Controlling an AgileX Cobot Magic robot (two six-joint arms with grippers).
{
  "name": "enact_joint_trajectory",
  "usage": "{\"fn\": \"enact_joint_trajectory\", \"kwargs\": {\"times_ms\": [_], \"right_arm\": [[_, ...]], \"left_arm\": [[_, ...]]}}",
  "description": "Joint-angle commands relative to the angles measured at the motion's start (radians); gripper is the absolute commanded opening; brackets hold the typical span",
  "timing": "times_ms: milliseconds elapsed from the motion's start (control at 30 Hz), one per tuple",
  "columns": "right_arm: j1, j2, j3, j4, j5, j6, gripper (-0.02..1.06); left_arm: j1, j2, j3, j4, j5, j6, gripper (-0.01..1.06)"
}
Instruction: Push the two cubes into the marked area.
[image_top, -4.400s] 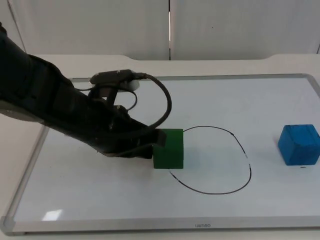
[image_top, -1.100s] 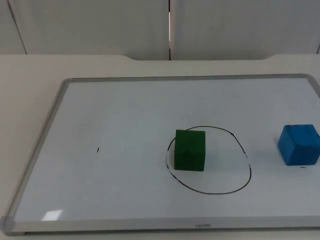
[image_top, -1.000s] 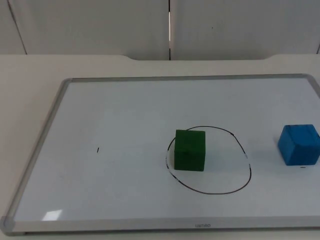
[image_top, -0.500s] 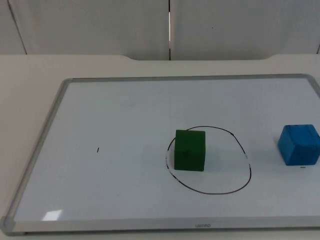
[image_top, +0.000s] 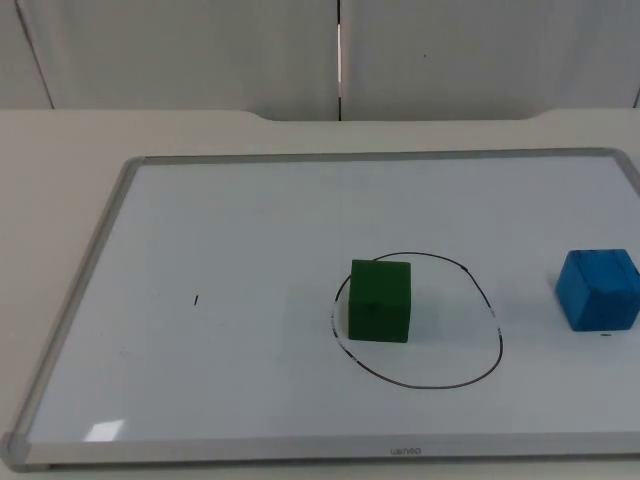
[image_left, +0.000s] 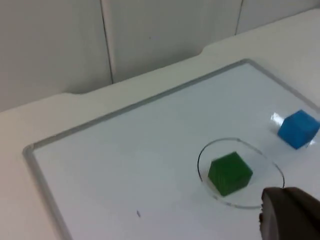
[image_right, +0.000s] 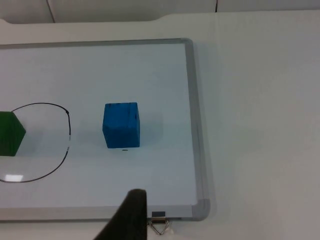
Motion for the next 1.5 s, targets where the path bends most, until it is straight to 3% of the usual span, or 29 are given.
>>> {"fn": "enact_joint_trajectory", "kwargs": {"times_ms": [0,433,867,1467], "right_arm": [[-0.002,-0.004,0.002,-0.002,-0.003,-0.005,1.05],[-0.002,-0.004,0.002,-0.002,-0.003,-0.005,1.05],[-0.002,-0.004,0.002,-0.002,-0.003,-0.005,1.05],[-0.004,-0.004,0.002,0.000,-0.003,-0.005,1.05]], "left_arm": [[0.001,-0.055,0.014,0.043,0.059,-0.034,0.00],[0.001,-0.296,0.029,0.088,0.275,-0.055,0.00],[0.001,-0.554,0.187,0.236,0.329,-0.232,0.00],[0.001,-0.559,0.261,0.267,0.318,-0.237,0.00]]}}
